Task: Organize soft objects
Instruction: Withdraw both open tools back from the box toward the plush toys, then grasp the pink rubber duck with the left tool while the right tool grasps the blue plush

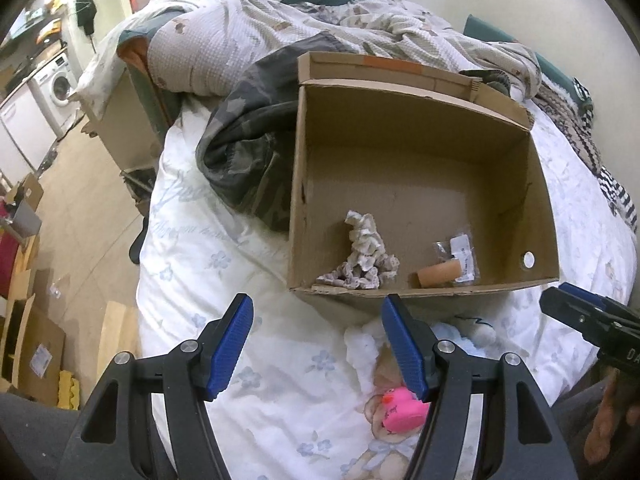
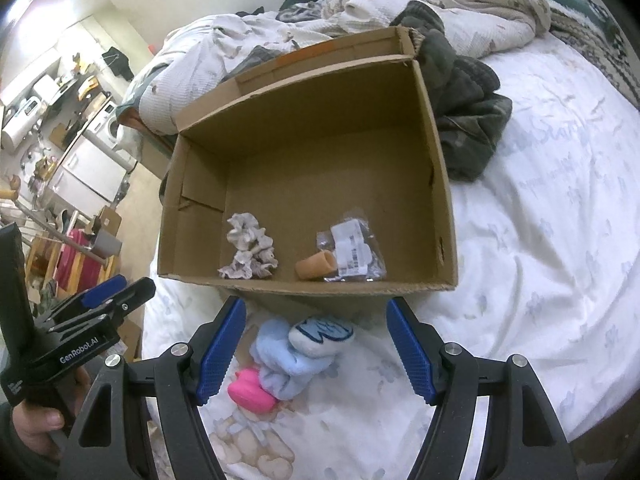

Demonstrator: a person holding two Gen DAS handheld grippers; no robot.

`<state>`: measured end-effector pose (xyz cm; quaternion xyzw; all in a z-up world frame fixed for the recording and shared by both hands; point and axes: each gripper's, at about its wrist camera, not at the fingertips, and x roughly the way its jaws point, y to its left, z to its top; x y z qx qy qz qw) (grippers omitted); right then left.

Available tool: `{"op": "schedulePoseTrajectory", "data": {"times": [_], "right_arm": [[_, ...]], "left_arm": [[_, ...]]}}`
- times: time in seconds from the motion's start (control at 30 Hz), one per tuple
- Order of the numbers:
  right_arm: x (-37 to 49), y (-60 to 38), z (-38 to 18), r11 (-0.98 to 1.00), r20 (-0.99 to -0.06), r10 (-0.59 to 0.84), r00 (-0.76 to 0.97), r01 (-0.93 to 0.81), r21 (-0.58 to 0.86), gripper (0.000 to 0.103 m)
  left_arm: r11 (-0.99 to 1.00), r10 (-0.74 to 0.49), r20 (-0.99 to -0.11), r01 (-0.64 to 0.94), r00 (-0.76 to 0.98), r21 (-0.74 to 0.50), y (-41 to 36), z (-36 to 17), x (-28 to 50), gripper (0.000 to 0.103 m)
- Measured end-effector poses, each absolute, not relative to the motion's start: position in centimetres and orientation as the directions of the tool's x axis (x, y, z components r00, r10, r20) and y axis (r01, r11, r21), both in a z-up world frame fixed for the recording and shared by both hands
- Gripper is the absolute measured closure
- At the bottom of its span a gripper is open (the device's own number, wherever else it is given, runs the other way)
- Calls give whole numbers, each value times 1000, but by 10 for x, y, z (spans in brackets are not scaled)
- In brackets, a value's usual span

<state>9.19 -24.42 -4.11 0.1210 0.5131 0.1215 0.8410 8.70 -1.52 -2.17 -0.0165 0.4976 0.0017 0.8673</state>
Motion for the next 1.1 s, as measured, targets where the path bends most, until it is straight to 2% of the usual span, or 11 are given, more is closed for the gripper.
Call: {"op": "schedulePoseTrajectory", "data": {"times": [0.3, 0.4, 0.5, 0.93, 1.0, 1.03, 1.07, 1.1], "right_arm": [[94, -241, -57, 946, -861, 320, 395, -77, 316, 26], [98, -235, -69, 931, -868, 363, 338, -85, 356, 26], [104, -226, -89, 918, -884, 395, 251, -66, 391, 22], [124, -190, -154, 928, -927, 370, 53, -48, 368, 22], [124, -185, -159, 933, -933, 358, 45, -63, 355, 33], [123, -182, -159, 932, -932, 357, 53, -79, 353, 56], [123, -181, -157, 929, -930, 364, 55, -92, 358, 65], [123, -180, -155, 927, -928, 368, 57, -97, 362, 67]], "left_arm": [[998, 4, -877, -54, 481, -25, -4, -31, 89, 39], [997, -6, -887, -71, 462, -43, 2, -36, 90, 39], [995, -16, -897, -85, 442, -60, 7, -40, 92, 39], [993, -30, -909, -90, 415, -74, 7, -47, 95, 39], [995, -26, -912, -81, 409, -64, 4, -49, 94, 39], [995, -29, -915, -78, 403, -66, 3, -51, 93, 39], [995, -35, -917, -75, 397, -70, 1, -52, 92, 39], [994, -46, -920, -69, 389, -79, -1, -54, 90, 39]]}}
